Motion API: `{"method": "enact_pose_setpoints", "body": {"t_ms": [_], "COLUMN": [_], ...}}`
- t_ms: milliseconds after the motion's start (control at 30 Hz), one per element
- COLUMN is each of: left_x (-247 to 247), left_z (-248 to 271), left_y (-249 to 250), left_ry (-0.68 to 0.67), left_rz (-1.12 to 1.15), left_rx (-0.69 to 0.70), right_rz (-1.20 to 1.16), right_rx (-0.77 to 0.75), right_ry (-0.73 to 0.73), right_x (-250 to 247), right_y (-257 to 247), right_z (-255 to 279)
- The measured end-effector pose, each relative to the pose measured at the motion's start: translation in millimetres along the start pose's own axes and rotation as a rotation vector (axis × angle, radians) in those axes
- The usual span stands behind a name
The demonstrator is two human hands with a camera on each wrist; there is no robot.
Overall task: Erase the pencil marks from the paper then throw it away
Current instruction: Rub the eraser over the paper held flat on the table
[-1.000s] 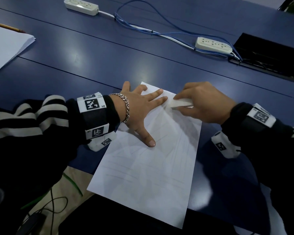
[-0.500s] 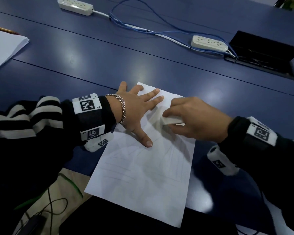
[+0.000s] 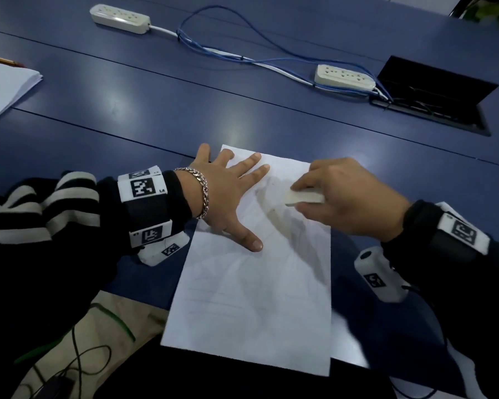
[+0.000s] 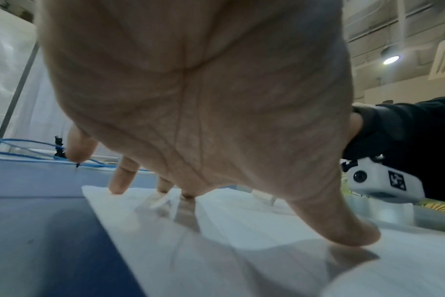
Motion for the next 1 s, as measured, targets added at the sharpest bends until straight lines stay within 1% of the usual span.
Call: {"method": "enact_pose_setpoints", "body": {"t_ms": [67,100,167,233,300,467,600,667,733,767,833,933,1000], "left_x": [-0.7,-2.4,-3.8,1.7,7.0,9.7,12.9,14.0,13.6,13.6,13.5,12.8,11.8], "left_z": [4.8,5.7,5.2,3.8,1.2,-0.7,-2.6,-2.3,-1.3,-1.0,0.1,0.9,0.2], "left_y": [0.6,0.0,-1.6,-1.8,-1.6,-2.2,-4.1,-4.2,-3.5,-3.2,-2.9,-1.7,-1.0], "left_ry": [0.011,0.039,0.089,0.056,0.011,-0.035,-0.06,-0.066,-0.068,-0.07,-0.079,-0.091,-0.089], "left_rz": [-0.014,-0.023,-0.016,0.027,0.039,0.034,0.031,0.041,0.05,0.052,0.049,0.042,0.029], "left_rx": [-0.009,0.005,0.088,0.186,0.22,0.241,0.241,0.235,0.232,0.231,0.222,0.209,0.205], "right_rz": [0.011,-0.001,-0.021,-0.011,0.015,-0.031,-0.043,-0.029,-0.007,-0.002,0.012,0.006,0.038], "right_rx": [0.048,0.065,0.071,0.056,0.05,-0.01,0.013,-0.036,-0.119,-0.134,-0.097,-0.013,-0.053], "right_ry": [-0.014,-0.024,-0.03,-0.028,-0.019,-0.011,0.064,0.059,0.016,-0.005,-0.003,0.066,0.066], "right_x": [1.7,3.5,5.0,2.6,-0.7,7.1,11.2,21.2,35.4,37.6,28.7,11.3,18.4], "right_y": [10.6,14.1,17.0,16.3,11.2,-4.0,-1.1,-14.4,-33.0,-36.3,-27.1,-6.9,-17.6], "right_z": [8.2,11.5,13.0,9.5,4.9,-6.1,-5.5,1.7,9.9,11.1,4.4,-5.7,-1.5]}}
Point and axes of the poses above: each hand's wrist, its own z-axis away from the middle knuckle, its own x-axis out of the palm, y = z × x, the point moved 7 cm from there along -z, towards the middle knuckle, and after that the axes turned 14 degrees about -z, right-handed, at the moved point
